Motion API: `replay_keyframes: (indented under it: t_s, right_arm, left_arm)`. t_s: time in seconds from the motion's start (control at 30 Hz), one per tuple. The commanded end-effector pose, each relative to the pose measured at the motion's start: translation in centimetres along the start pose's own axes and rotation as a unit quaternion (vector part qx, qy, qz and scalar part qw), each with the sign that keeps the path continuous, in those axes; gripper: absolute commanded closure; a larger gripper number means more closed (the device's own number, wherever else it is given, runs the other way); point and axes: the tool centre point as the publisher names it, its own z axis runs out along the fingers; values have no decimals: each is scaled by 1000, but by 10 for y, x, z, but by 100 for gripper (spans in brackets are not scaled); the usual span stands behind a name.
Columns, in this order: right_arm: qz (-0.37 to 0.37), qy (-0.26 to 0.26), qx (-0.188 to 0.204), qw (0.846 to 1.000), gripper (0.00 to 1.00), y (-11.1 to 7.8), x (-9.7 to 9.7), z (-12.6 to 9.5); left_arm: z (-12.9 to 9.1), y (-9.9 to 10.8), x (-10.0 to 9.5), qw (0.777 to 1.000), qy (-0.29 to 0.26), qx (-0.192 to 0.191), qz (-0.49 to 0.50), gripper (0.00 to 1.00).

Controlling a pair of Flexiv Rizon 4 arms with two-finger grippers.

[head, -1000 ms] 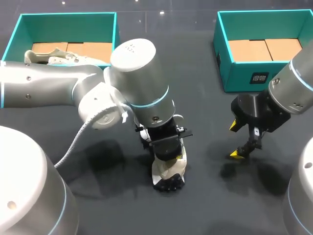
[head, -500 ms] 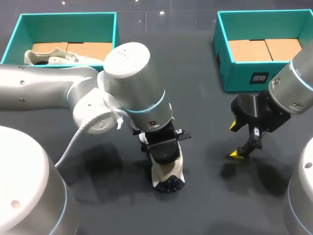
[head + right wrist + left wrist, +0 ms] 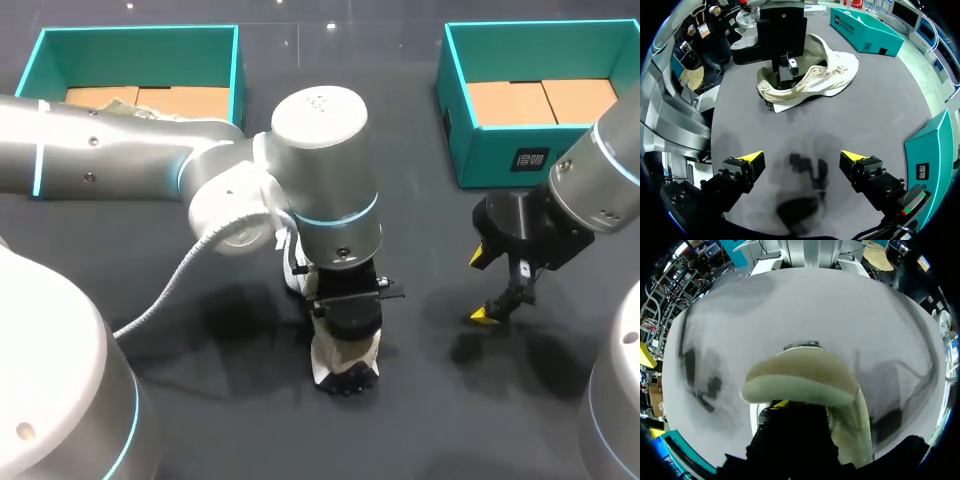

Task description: Take the shoe out of the shoebox, open the shoe tongue, remove and reinsert the insole, then place the shoe into the shoebox

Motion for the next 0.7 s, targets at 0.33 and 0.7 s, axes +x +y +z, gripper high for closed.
replay_keyframes:
  t_s: [0.33,0.7]
  right_arm:
    - [0,-2,0,1000,0,-1,2,1]
    - [0,-2,0,1000,0,-1,2,1]
  left_arm:
    - [9,2,36,998,63,3,-17,100]
    - [-36,4,13,1000,-20,-5,-18,100]
